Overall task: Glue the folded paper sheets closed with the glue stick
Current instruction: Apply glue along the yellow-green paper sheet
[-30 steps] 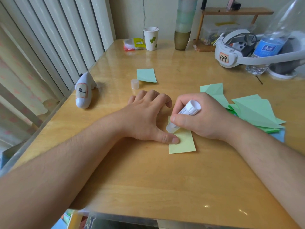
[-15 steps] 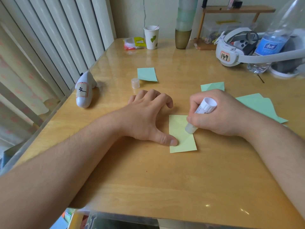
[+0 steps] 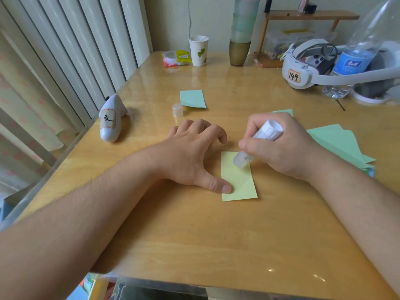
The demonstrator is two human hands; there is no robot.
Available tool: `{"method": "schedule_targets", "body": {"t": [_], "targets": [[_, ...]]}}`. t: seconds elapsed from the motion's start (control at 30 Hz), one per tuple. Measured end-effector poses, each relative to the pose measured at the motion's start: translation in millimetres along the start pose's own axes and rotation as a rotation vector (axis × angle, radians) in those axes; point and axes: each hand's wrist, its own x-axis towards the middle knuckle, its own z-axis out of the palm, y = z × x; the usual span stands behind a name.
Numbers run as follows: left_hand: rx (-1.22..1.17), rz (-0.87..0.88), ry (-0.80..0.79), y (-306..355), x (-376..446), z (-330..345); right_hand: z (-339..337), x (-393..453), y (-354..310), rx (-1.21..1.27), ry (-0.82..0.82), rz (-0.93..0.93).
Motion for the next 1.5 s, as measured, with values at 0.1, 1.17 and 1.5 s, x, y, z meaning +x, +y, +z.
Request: {"method": "schedule_targets", "body": {"t": [0.1, 1.17, 1.5], "targets": [[0.002, -0.002, 0.006, 0, 0, 0, 9, 0, -1, -0.010, -0.061, 0.006], [-0.023, -0.008, -0.012, 0, -1, -1, -13, -7, 1, -0.149, -0.177, 0.103], [-0.011, -0.008, -0.016, 1, -1, -2, -11, -2, 1, 0.122, 0.007, -0.007]]}}
